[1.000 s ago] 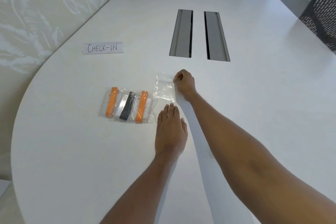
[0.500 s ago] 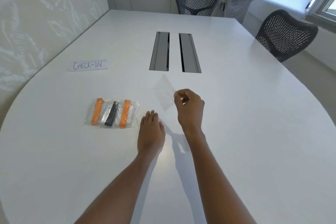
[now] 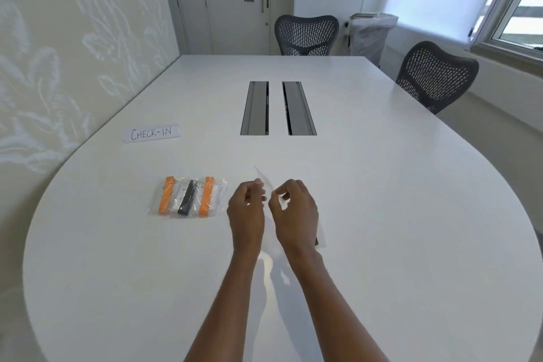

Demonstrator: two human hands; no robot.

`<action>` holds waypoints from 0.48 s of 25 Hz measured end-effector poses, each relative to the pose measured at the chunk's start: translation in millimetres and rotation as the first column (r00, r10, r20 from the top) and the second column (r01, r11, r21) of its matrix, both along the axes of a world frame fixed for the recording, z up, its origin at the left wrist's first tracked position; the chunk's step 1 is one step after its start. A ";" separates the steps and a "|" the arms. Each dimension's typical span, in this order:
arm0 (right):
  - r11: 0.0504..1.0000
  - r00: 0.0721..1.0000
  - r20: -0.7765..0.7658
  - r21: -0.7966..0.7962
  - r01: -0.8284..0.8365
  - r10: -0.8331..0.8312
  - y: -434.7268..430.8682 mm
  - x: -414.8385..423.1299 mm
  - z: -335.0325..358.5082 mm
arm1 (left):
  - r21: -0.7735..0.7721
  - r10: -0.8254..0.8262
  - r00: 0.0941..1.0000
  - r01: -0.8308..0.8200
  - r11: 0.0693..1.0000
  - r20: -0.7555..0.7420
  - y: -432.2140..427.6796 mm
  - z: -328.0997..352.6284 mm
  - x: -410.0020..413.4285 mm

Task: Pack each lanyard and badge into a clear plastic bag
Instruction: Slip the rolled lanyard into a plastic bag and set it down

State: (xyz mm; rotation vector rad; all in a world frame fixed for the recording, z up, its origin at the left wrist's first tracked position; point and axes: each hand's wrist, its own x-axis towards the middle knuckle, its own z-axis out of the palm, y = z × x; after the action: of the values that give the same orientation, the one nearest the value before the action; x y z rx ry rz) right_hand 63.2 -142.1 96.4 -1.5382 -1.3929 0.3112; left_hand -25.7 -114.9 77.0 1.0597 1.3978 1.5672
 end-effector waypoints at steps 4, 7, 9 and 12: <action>0.994 0.994 0.009 0.025 -0.105 0.105 -8.6 -5.2 0.6 | -0.015 -0.044 0.998 0.045 0.999 0.040 -13.4 19.1 2.8; 0.983 0.982 0.058 -0.001 -0.182 0.182 -13.4 -2.8 0.6 | -0.035 0.031 0.999 -0.030 0.999 0.038 -19.2 24.4 -3.2; 0.970 0.968 0.067 -0.027 -0.240 0.242 -16.0 -0.7 0.8 | -0.060 0.014 0.999 -0.012 0.998 0.034 -21.8 26.1 -6.9; 0.967 0.967 -0.017 -0.021 -0.255 0.255 -18.2 2.1 4.1 | -0.053 -0.018 1.000 0.017 0.998 -0.008 -25.9 26.9 -10.9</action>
State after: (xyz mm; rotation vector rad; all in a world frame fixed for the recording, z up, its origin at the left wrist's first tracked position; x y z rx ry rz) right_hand 65.3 -160.3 100.5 -1.3722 -1.5834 0.4965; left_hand -36.7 -140.8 103.9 1.0454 1.4243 1.5068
